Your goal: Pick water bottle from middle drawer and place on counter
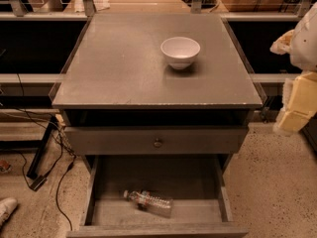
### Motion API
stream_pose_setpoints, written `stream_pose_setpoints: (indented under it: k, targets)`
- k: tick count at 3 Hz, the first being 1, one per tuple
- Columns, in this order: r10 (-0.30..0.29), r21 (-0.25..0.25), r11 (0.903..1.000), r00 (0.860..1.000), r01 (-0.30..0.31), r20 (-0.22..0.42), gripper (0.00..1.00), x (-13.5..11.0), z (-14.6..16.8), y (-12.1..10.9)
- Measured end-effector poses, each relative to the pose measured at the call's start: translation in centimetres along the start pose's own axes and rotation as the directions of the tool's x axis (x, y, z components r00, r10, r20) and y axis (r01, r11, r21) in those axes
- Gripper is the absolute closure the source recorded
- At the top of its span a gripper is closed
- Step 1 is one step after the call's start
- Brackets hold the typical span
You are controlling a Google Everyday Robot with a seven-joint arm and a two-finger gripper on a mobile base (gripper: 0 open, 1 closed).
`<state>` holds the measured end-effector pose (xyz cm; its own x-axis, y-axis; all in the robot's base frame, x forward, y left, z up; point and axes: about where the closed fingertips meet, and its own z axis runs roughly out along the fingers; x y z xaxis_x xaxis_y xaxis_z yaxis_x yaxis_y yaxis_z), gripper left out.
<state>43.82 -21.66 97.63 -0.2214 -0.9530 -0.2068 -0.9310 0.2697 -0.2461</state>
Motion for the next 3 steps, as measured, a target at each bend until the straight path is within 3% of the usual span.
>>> stream_pose_setpoints:
  k: [1,3]
  targets:
    - [0.000,0.000,1.0000,1.000,0.000,0.000,0.00,0.0,0.0,0.0]
    - [-0.082,-0.041,0.9957,0.996,0.083,0.027,0.00,-4.6,0.9,3.4]
